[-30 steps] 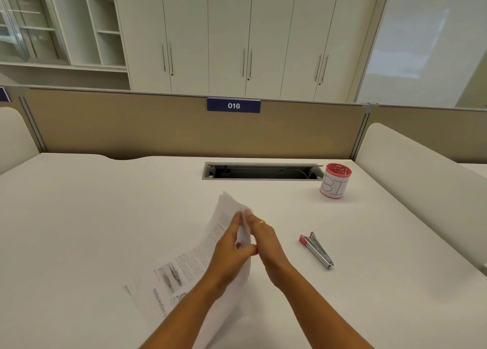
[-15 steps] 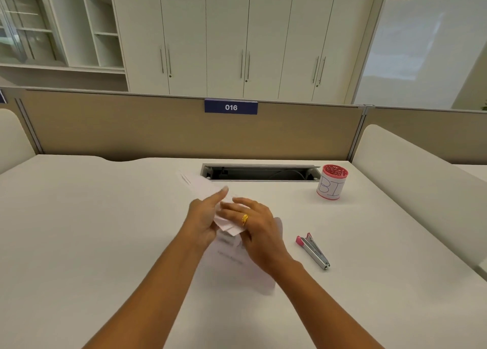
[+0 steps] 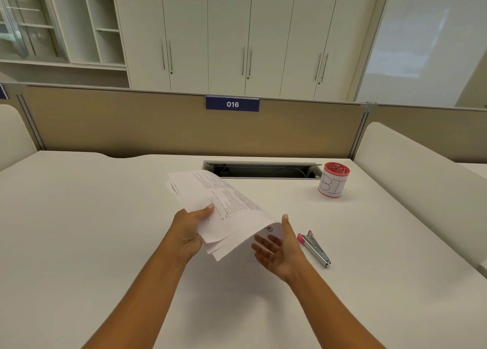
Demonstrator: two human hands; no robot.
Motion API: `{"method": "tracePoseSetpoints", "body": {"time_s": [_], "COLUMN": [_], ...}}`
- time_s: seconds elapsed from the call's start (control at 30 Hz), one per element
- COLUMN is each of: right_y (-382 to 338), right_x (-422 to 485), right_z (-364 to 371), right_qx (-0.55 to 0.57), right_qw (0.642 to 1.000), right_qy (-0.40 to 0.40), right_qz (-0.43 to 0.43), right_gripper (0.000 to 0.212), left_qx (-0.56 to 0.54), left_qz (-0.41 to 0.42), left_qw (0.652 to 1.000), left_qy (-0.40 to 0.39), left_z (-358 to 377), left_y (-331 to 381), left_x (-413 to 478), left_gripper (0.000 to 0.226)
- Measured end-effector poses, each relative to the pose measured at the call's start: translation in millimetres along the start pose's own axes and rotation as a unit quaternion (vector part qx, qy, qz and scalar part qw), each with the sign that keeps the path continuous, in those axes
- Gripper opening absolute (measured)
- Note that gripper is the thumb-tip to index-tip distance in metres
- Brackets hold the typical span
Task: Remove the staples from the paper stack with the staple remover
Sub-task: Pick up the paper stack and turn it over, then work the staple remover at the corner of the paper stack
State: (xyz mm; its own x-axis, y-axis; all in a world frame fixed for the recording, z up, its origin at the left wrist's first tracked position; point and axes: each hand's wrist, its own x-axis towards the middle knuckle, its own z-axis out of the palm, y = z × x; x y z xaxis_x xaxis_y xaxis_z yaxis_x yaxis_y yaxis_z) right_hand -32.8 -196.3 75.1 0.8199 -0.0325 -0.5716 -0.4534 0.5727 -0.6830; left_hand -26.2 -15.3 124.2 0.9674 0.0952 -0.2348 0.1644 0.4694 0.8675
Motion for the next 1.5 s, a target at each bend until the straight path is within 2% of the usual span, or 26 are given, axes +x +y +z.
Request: {"method": "tracePoseSetpoints", "body": {"time_s": [0.1, 0.17, 0.33, 0.4, 0.5, 0.63, 0.77, 0.87, 0.93, 1.0, 1.07, 1.1, 1.17, 1.2, 1.33, 1.5], "right_y": [-15, -26, -46, -45, -34, -12, 6, 11, 10, 7, 3, 1, -3, -6, -9, -20], "right_x": [2, 6, 6, 7, 17, 28, 34, 37, 40, 37, 36, 37, 40, 40, 40, 41], "right_z": [0, 4, 15, 13, -1, -25, -40, -47, -52, -58, -65, -70, -81, -85, -89, -82], "right_qx": [0.041, 0.031, -0.044, -0.046, -0.049, -0.085, -0.178, -0.229, -0.308, -0.415, -0.504, -0.558, -0.677, -0.713, -0.729, -0.686], "right_qw": [0.999, 0.999, 0.982, 0.973, 0.979, 0.989, 0.981, 0.966, 0.926, 0.835, 0.736, 0.694, 0.614, 0.591, 0.620, 0.686], "right_qy": [-0.028, -0.031, -0.036, -0.051, -0.030, 0.006, 0.026, 0.064, 0.120, 0.212, 0.270, 0.276, 0.262, 0.248, 0.184, 0.150], "right_qz": [-0.002, -0.026, -0.183, -0.219, -0.195, -0.118, -0.067, -0.099, -0.183, -0.294, -0.362, -0.362, -0.311, -0.285, -0.226, -0.191], "right_gripper": [0.024, 0.029, 0.033, 0.035, 0.035, 0.036, 0.023, 0.007, 0.019, 0.019, 0.013, 0.015, 0.032, 0.039, 0.054, 0.040], "left_qx": [0.035, 0.038, 0.011, -0.001, -0.002, 0.062, 0.078, 0.077, 0.070, 0.060, 0.053, 0.050, 0.039, 0.034, 0.022, 0.024], "left_qz": [-0.015, -0.017, -0.018, -0.027, -0.057, -0.095, -0.103, -0.092, -0.086, -0.085, -0.087, -0.088, -0.088, -0.086, -0.071, -0.061], "left_qw": [0.999, 0.999, 0.999, 0.999, 0.998, 0.991, 0.987, 0.985, 0.985, 0.985, 0.986, 0.987, 0.989, 0.990, 0.992, 0.992], "left_qy": [-0.022, -0.026, -0.031, -0.028, 0.013, 0.065, 0.092, 0.121, 0.136, 0.138, 0.129, 0.122, 0.109, 0.105, 0.099, 0.105], "left_z": [-12, -20, -30, -32, -38, -55, -64, -67, -67, -67, -65, -64, -63, -63, -63, -62], "left_y": [-2, -2, -7, -15, -33, -58, -75, -81, -83, -83, -85, -86, -87, -88, -88, -88], "left_x": [-6, -8, -11, -12, -10, -8, -7, -4, -3, -3, -3, -3, -3, -3, -4, -4], "left_gripper": [0.018, 0.018, 0.023, 0.023, 0.027, 0.033, 0.034, 0.034, 0.032, 0.032, 0.035, 0.037, 0.041, 0.041, 0.047, 0.056]}}
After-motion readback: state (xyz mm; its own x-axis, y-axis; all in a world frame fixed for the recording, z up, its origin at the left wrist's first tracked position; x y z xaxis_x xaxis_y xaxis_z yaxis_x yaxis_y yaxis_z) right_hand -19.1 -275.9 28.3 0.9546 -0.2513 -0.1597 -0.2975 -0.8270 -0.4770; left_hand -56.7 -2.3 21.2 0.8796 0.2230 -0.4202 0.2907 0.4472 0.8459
